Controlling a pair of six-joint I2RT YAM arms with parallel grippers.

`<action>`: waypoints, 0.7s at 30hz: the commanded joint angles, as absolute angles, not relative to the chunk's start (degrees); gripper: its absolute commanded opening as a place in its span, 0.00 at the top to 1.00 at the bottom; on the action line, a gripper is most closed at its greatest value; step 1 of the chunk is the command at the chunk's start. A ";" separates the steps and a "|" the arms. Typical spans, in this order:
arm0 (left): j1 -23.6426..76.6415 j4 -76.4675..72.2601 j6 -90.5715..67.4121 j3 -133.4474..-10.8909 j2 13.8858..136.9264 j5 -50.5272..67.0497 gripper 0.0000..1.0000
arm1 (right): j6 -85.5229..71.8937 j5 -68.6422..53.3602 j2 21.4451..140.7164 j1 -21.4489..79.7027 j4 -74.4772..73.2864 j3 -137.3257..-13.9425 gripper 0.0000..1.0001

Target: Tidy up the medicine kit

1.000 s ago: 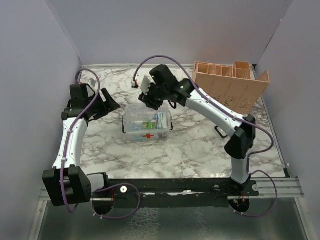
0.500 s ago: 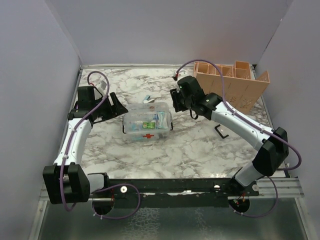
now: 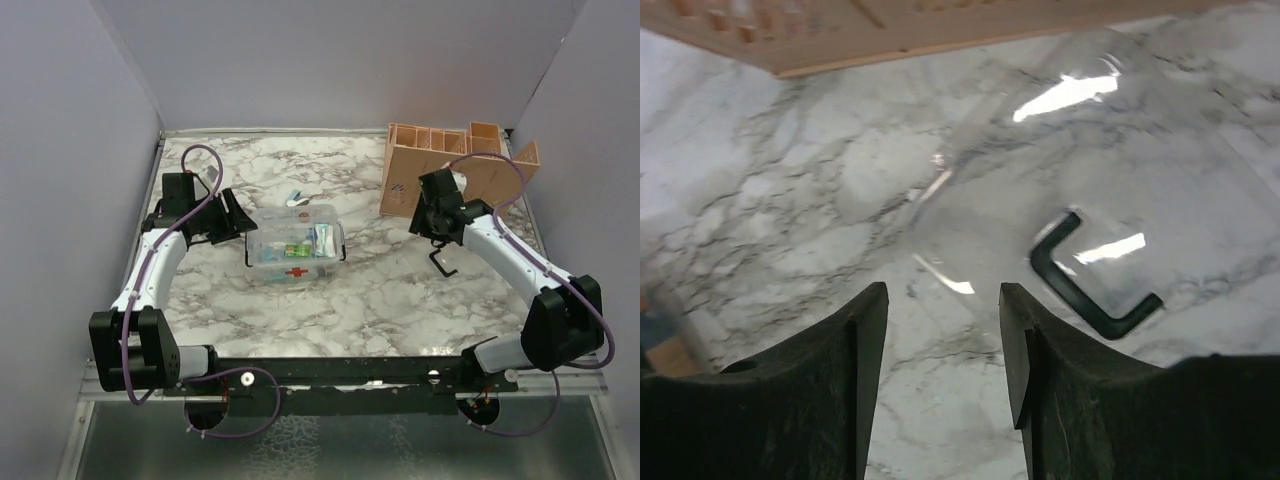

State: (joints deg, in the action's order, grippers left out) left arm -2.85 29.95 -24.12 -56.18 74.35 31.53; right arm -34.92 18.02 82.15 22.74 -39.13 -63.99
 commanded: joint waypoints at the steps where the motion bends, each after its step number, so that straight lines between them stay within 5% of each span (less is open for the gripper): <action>1: -2.51 28.37 -24.25 -56.61 74.17 32.55 0.43 | -40.50 21.01 79.22 16.47 -40.07 -57.52 0.50; 21: -1.68 28.81 -23.85 -56.69 79.26 33.60 0.45 | -34.44 4.66 78.59 10.10 -31.40 -43.42 0.46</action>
